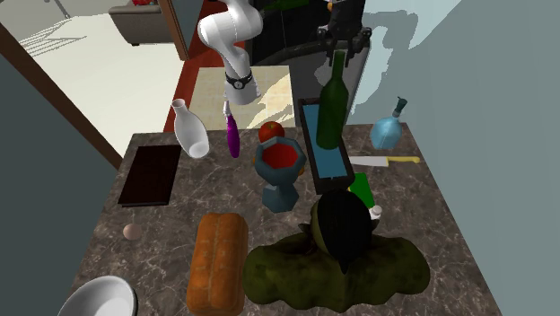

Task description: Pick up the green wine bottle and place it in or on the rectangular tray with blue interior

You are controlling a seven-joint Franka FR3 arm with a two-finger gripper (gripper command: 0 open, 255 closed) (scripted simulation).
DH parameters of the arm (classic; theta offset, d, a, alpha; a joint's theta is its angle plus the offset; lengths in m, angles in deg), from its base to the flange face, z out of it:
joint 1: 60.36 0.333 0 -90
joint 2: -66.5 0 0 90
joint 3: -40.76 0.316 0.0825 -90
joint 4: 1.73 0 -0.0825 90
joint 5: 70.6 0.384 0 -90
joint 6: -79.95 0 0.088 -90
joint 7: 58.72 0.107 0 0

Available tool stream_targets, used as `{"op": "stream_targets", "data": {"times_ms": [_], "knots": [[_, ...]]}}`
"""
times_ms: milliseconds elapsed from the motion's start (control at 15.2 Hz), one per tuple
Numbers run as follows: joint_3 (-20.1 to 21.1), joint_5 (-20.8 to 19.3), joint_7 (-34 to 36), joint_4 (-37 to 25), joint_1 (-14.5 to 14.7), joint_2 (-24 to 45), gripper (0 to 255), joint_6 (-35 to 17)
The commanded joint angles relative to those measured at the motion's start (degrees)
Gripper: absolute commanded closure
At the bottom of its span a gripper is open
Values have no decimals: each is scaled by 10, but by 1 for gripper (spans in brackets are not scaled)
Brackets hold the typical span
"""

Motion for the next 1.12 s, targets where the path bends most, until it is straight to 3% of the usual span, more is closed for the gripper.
{"op": "stream_targets", "data": {"times_ms": [0,198,264,594,858,1056], "knots": [[0,0,0,2,0,1,255,0],[0,0,0,2,0,1,255,0],[0,0,0,2,0,1,0,0],[0,0,0,2,0,1,0,0],[-3,-2,1,-71,-1,2,0,73],[-3,-2,1,-71,-1,2,0,73]]}}
